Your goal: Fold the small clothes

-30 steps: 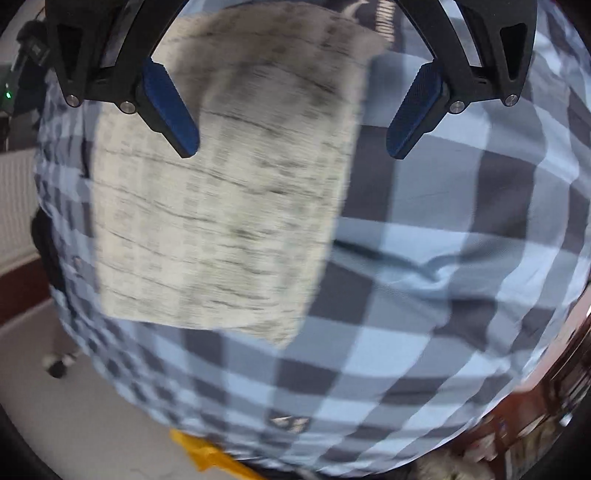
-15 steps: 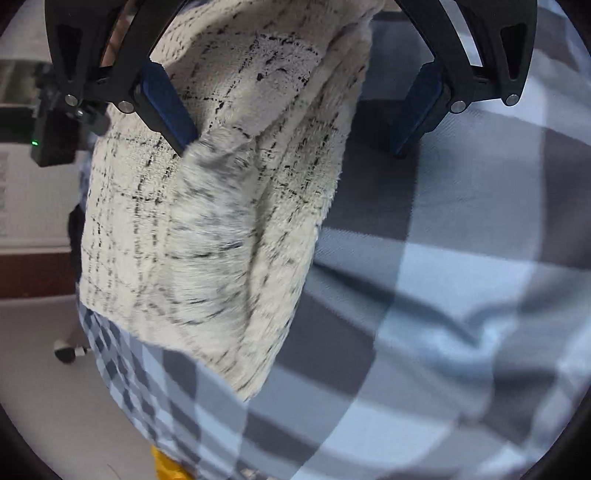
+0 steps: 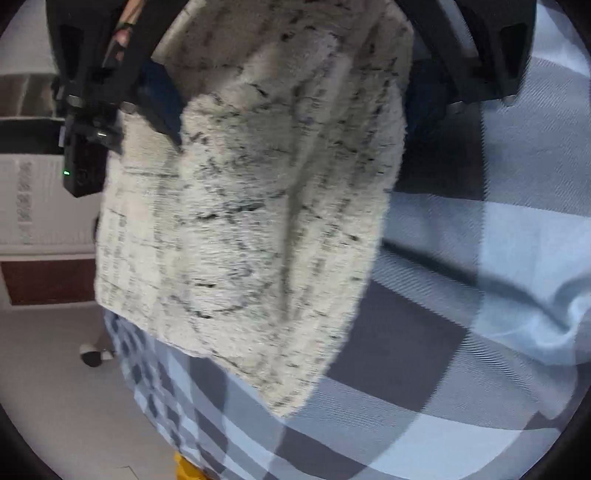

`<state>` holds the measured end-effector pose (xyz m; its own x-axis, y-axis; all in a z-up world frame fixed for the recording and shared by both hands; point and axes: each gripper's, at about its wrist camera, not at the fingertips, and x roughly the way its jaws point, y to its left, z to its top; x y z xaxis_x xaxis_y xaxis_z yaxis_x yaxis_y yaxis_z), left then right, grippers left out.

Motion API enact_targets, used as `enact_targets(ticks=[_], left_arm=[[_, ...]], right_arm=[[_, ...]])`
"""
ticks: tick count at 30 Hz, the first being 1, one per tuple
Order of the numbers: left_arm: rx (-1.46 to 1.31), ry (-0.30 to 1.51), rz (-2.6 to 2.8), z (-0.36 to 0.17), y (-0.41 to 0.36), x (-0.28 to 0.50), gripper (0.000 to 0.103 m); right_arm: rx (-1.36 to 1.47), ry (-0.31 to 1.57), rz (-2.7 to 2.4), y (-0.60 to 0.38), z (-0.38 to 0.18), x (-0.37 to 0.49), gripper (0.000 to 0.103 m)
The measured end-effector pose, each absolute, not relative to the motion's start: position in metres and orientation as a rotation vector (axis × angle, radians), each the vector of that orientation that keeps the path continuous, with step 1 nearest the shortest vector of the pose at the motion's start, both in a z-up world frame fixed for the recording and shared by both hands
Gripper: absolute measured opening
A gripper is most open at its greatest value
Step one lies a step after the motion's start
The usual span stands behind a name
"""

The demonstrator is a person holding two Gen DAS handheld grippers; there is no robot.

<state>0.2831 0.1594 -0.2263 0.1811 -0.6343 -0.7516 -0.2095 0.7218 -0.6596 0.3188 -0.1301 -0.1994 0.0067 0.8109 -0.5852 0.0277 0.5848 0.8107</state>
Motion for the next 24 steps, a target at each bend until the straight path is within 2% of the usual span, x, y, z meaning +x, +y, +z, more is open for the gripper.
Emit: enact_targets(ticks=[1,3,4,5,6,8,12,16,20,24], left_arm=[[-0.795,1.388,-0.39,-0.225,0.157,0.284,0.049],[-0.774,1.38,-0.381,-0.215,0.153,0.284,0.042],[-0.747,1.367,-0.379,-0.209,0.149,0.284,0.036],[-0.733,1.352,-0.379,-0.203,0.146,0.282,0.034],[-0.725,1.33,-0.379,-0.194,0.141,0.282,0.032],[-0.737,1.295,-0.391,-0.179,0.136,0.277,0.03],[-0.748,1.2,-0.493,-0.142,0.103,0.279,0.03],[-0.721,1.157,-0.581,-0.129,0.046,0.293,0.03],[-0.656,1.173,-0.588,-0.149,-0.014,0.315,0.03],[-0.542,1.227,-0.537,-0.179,-0.054,0.336,0.03]], right_arm=[[0.756,1.447,0.715,-0.131,-0.198,0.317,0.099],[0.736,1.445,0.696,-0.131,-0.192,0.318,0.078],[0.731,1.44,0.686,-0.134,-0.188,0.315,0.072],[0.735,1.431,0.686,-0.134,-0.183,0.315,0.06],[0.735,1.419,0.686,-0.136,-0.179,0.314,0.053],[0.717,1.374,0.682,-0.142,-0.161,0.307,0.046],[0.751,1.281,0.67,-0.174,-0.122,0.296,0.044],[0.768,1.239,0.615,-0.228,-0.09,0.295,0.044],[0.762,1.213,0.49,-0.287,-0.082,0.294,0.044],[0.794,1.247,0.37,-0.324,-0.115,0.292,0.044]])
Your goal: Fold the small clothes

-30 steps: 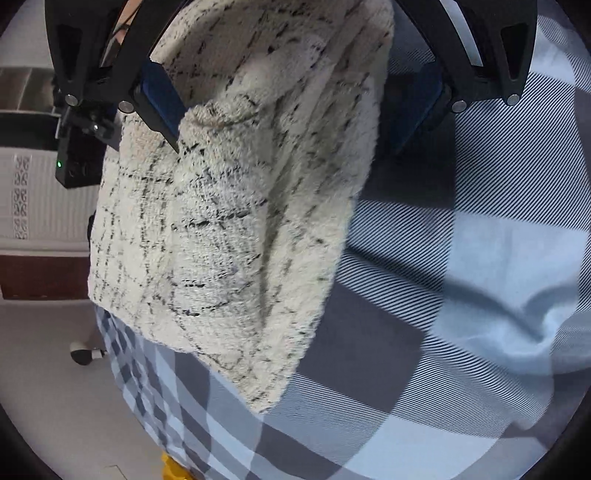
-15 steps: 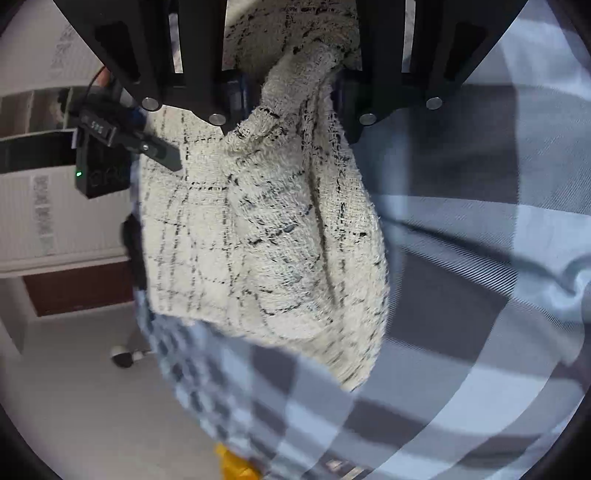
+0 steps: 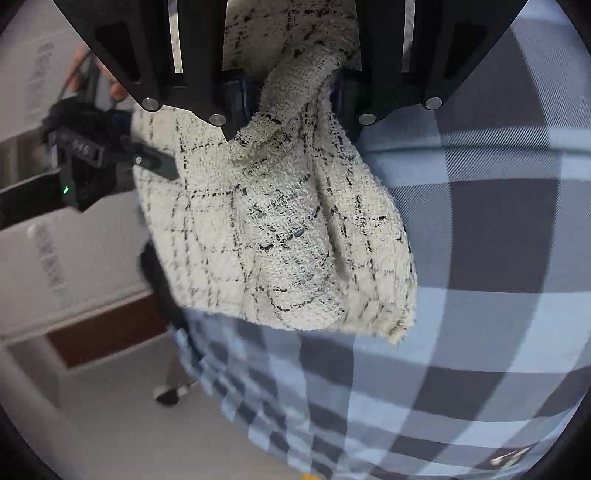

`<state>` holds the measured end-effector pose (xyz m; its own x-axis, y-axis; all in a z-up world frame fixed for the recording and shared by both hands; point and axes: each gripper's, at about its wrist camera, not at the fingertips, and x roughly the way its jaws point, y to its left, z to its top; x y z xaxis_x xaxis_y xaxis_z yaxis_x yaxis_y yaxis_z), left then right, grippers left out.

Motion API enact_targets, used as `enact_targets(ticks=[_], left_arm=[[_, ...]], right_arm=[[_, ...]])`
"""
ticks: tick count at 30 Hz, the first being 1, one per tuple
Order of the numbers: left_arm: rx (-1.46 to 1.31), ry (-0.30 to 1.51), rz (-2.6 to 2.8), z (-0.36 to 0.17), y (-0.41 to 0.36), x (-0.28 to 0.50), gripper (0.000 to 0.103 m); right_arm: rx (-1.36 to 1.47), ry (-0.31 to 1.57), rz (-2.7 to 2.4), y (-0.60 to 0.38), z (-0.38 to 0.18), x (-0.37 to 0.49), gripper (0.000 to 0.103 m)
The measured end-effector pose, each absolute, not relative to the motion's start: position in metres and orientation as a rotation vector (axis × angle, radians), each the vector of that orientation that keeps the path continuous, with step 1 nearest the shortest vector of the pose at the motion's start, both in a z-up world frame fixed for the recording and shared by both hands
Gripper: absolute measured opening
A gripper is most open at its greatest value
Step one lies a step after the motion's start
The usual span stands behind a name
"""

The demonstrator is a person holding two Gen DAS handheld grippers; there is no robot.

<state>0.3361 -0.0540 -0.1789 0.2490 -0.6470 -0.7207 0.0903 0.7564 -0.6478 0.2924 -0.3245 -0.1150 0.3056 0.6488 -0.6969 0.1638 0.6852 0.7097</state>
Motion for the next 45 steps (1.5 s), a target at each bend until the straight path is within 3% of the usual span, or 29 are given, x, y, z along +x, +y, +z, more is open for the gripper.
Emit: enact_targets(ticks=[4,8,11,12,17,20,23,31,36,41,45], left_arm=[[-0.551,1.258,-0.527,-0.19,-0.059,0.347,0.032],[-0.489,1.262,-0.461,-0.173,-0.047,0.328,0.04],[-0.203,1.167,-0.344,-0.134,-0.054,0.304,0.061],[-0.114,1.123,-0.297,-0.118,-0.054,0.292,0.078],[0.166,0.942,-0.144,-0.055,-0.043,0.228,0.1],[0.283,0.886,-0.074,-0.031,-0.034,0.182,0.102],[0.336,0.836,-0.135,-0.018,-0.023,0.146,0.102],[0.135,0.737,-0.138,0.006,0.009,0.081,0.103],[0.124,0.754,-0.183,0.002,-0.002,0.075,0.103],[0.191,0.66,-0.163,-0.001,-0.015,0.066,0.103],[0.251,0.683,-0.158,-0.012,-0.025,0.07,0.103]], right_arm=[[0.884,1.296,0.335,-0.335,-0.153,0.297,0.045],[0.942,1.282,0.355,-0.339,-0.141,0.29,0.048],[0.883,1.264,0.31,-0.335,-0.12,0.275,0.052],[0.857,1.262,0.283,-0.333,-0.112,0.273,0.054],[0.786,1.231,0.151,-0.331,-0.07,0.25,0.056],[0.693,1.151,0.079,-0.343,-0.03,0.21,0.059],[0.56,1.064,0.006,-0.348,0.006,0.157,0.08],[0.151,1.024,-0.039,-0.307,0.062,0.091,0.08],[0.141,1.072,0.093,-0.283,0.044,0.074,0.08],[-0.002,1.068,0.0,-0.275,0.017,0.06,0.08],[-0.048,0.934,-0.058,-0.275,0.004,0.053,0.08]])
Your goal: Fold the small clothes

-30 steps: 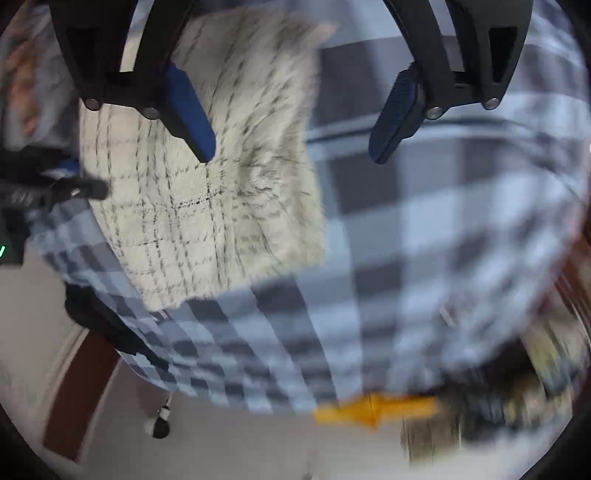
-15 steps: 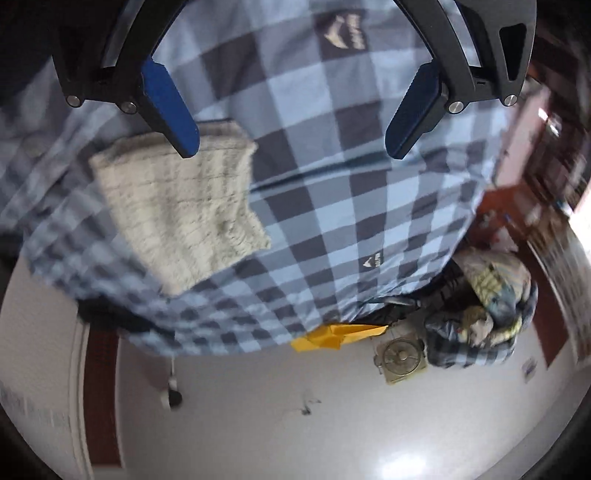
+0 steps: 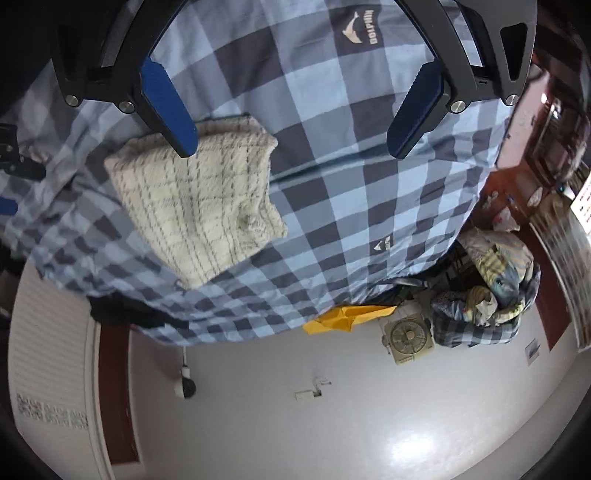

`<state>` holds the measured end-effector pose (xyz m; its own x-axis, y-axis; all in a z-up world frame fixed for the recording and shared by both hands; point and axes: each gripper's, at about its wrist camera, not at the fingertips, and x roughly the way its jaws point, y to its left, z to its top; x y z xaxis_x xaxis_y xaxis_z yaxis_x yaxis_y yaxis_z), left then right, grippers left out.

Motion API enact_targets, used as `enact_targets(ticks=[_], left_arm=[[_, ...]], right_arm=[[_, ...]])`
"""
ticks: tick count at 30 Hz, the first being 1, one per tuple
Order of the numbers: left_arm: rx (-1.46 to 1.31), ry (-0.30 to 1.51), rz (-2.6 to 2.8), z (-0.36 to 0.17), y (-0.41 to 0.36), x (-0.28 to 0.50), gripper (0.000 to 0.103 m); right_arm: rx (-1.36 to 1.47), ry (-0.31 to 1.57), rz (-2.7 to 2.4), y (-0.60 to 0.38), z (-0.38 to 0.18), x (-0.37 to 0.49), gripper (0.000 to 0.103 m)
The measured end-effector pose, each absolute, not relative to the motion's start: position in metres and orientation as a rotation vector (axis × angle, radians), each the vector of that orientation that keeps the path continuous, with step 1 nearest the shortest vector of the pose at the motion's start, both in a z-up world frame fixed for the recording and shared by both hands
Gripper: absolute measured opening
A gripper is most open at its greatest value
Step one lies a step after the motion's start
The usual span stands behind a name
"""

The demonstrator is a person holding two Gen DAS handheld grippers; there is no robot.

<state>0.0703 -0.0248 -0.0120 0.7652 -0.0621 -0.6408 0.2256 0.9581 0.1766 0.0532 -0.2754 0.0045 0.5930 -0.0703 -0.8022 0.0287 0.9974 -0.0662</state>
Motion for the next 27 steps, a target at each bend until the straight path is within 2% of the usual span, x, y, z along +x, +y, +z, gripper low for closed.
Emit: enact_targets(ticks=[7,12,19,27], left_arm=[[0.283,0.745,-0.155,-0.029,-0.034,0.081,0.103],[0.252,0.788,-0.201,-0.032,-0.037,0.085,0.103],[0.246,0.827,-0.212,-0.036,-0.036,0.086,0.103],[0.257,0.824,-0.207,-0.037,-0.036,0.085,0.103]], right_arm=[[-0.046,0.835,-0.143,-0.272,0.005,0.05,0.08],[0.022,0.918,-0.109,-0.28,-0.008,0.063,0.08],[0.197,0.938,-0.098,-0.306,-0.013,0.065,0.08],[0.063,0.903,-0.133,-0.287,-0.007,0.064,0.08]])
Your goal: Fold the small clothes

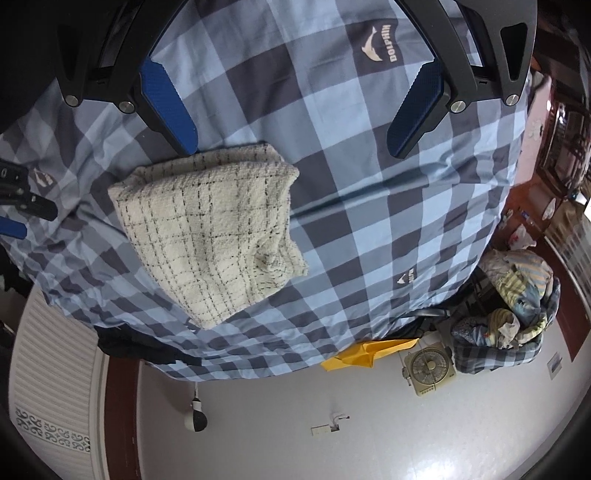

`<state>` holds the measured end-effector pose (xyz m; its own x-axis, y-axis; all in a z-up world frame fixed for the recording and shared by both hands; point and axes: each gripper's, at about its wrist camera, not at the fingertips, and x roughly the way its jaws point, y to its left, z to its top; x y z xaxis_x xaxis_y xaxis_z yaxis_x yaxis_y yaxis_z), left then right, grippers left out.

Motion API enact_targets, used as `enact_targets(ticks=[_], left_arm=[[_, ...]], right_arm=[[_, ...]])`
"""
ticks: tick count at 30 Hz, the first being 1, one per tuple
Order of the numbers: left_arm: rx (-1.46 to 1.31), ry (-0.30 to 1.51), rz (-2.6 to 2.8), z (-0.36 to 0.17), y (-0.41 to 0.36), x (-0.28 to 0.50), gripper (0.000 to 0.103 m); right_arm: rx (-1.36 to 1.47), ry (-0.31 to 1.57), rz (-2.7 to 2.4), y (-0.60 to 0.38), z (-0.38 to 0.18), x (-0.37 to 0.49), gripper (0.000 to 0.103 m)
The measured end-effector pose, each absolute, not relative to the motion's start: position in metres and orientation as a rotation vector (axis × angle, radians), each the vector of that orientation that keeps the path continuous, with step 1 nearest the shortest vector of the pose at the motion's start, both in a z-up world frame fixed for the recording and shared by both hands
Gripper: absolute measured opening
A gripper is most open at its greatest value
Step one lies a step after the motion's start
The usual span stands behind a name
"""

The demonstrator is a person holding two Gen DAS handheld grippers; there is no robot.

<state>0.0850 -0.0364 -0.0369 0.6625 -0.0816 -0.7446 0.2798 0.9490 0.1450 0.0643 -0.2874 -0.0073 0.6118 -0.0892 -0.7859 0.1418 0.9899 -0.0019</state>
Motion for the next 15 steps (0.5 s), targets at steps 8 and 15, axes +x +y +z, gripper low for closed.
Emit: enact_targets(ticks=[8,15], left_arm=[[0.271,0.81,-0.2,-0.0357,-0.0372,0.0827,0.103],[0.274,0.809,-0.197,-0.0344,-0.0366,0.0828,0.103]], right_arm=[[-0.021,0.88,-0.149,-0.2779,-0.0049,0.0631,0.08],[-0.011,0.886,-0.155,-0.2808,-0.0056,0.0631,0.08]])
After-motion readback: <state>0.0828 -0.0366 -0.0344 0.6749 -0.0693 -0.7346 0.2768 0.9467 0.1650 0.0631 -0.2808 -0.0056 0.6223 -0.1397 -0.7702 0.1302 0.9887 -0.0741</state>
